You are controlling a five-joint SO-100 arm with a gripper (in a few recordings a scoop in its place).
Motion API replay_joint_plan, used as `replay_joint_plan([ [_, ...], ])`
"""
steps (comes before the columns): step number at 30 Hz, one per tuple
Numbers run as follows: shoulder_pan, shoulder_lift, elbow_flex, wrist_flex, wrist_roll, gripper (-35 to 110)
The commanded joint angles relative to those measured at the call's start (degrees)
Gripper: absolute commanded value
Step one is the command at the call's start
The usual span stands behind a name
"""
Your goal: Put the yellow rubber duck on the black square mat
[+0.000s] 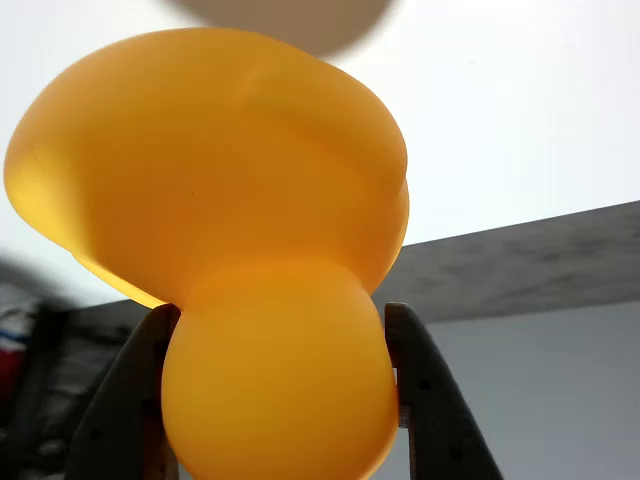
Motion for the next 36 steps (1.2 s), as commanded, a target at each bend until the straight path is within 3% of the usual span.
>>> replay_joint_plan([
  [1, 5.54, 1.23, -4.83, 0.35, -0.09, 12],
  [17, 26.98, 1.58, -17.84, 0.44, -0.09, 12],
  [36, 57.48, 17.23, -17.58, 0.53, -0.09, 12],
])
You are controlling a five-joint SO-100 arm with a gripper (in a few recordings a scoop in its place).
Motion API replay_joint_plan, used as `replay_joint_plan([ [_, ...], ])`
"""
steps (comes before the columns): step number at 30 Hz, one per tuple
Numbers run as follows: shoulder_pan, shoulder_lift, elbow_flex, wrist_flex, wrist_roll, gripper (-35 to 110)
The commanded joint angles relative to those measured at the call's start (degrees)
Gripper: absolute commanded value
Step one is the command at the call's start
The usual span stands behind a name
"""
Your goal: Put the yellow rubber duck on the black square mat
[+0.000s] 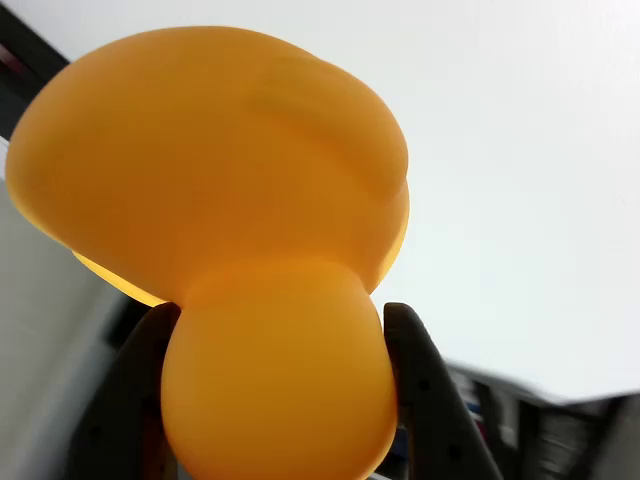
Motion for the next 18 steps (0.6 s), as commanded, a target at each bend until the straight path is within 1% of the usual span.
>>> replay_joint_plan([
  [1, 12.04, 17.67, -3.96, 0.44, -0.09, 12],
  [11, 33.31, 18.28, -3.87, 0.44, 0.09, 12],
  [16, 38.23, 18.02, -3.87, 0.35, 0.53, 12],
  [18, 37.97, 17.93, -3.87, 0.35, 0.7, 12],
])
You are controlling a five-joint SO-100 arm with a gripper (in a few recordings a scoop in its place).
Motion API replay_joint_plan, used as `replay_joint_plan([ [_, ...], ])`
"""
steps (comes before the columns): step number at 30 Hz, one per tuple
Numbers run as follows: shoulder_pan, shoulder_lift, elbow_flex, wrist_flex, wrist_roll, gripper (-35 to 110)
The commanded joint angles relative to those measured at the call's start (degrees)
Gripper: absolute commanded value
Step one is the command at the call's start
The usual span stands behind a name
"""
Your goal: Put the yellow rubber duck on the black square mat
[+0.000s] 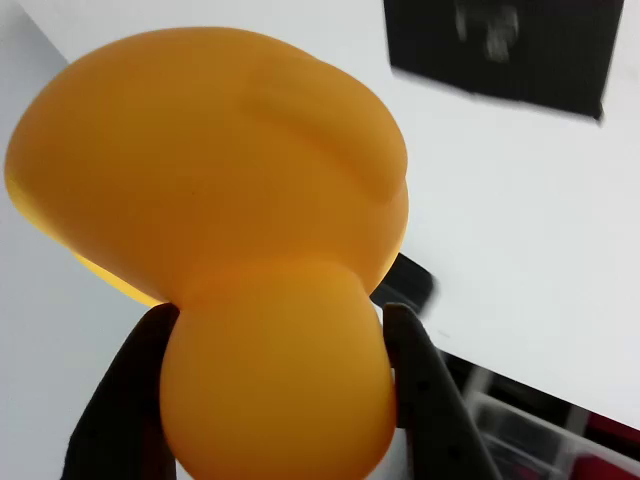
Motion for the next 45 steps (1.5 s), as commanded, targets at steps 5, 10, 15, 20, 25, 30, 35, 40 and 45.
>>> replay_joint_plan([
  [5, 2.2, 2.64, -3.87, 0.26, 0.18, 12],
  [10, -6.06, -0.53, -3.87, 0.44, 0.35, 12],
  [15, -12.92, -0.35, -3.87, 0.44, 0.09, 12],
  [20, -15.03, -0.7, -2.64, 0.44, 0.09, 12],
  [25, -15.03, -3.25, 4.92, 0.26, 0.09, 12],
  [30, -14.33, -4.48, 11.6, 0.26, 0.09, 12],
  [35, -14.15, -4.66, 16.7, -0.53, 0.09, 12],
  [40, -14.06, -8.88, 18.19, -0.62, 0.09, 12],
  [45, -14.06, -12.57, 16.96, -2.72, 0.26, 12],
])
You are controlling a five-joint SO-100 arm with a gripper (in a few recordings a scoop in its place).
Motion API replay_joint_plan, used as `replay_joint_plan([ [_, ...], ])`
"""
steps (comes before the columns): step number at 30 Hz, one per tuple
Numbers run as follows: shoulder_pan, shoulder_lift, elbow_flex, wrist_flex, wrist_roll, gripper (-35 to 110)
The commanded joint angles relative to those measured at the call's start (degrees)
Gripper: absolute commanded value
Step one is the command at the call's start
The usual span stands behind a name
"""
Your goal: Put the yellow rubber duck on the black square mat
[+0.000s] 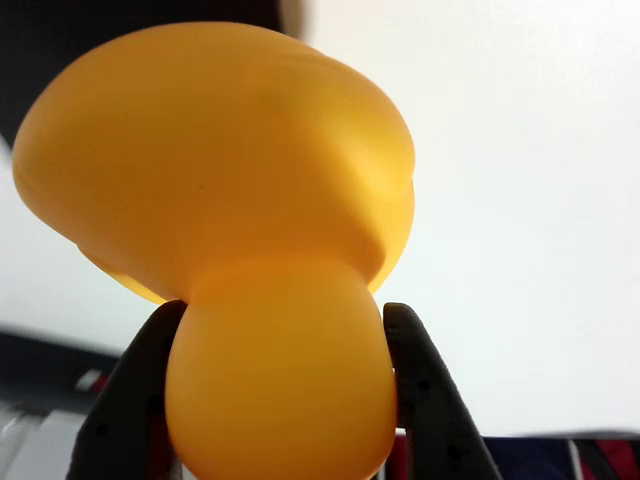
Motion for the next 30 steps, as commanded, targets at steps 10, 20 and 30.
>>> replay_joint_plan([
  [10, -0.44, 0.7, -4.13, -14.15, 0.62, 12],
  [20, -0.44, -8.17, -4.22, -14.77, 0.97, 12],
  [30, -0.44, -8.26, -6.68, -14.77, 0.97, 12],
])
